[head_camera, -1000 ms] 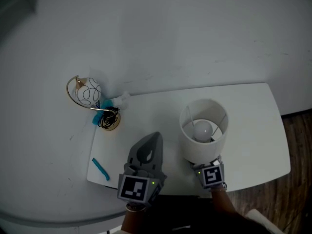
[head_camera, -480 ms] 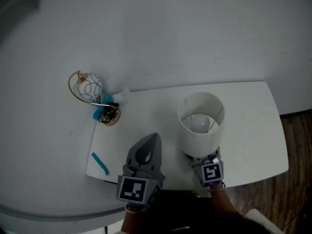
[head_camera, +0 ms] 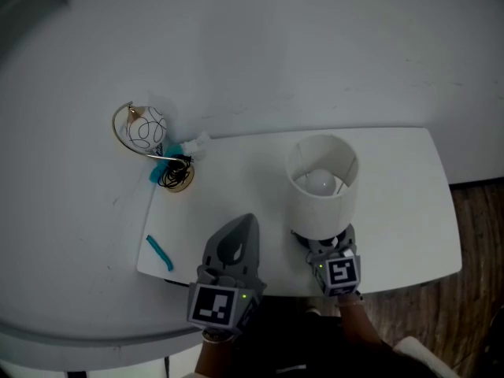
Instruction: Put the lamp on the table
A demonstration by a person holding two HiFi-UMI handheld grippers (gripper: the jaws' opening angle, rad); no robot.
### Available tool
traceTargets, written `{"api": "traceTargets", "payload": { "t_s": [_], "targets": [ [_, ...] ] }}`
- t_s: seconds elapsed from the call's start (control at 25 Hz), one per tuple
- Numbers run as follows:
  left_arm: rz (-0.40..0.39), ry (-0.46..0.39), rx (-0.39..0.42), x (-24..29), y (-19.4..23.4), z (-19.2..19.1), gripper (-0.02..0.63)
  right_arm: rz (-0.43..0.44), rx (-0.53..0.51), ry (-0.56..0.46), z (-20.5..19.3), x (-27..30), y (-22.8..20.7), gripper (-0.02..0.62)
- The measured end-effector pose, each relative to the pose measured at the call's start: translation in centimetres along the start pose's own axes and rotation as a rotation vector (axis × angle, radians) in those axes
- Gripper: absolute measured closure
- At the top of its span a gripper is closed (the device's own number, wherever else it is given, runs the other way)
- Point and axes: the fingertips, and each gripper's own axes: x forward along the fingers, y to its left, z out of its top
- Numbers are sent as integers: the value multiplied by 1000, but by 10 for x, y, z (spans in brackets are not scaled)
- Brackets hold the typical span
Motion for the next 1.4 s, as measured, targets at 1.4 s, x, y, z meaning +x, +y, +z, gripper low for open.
{"api": "traceTargets", "payload": {
  "t_s": [1.4],
  "targets": [
    [-15, -59, -42, -65, -49, 2, 607, 4, -112, 96, 1, -86, 13, 465]
  ]
}}
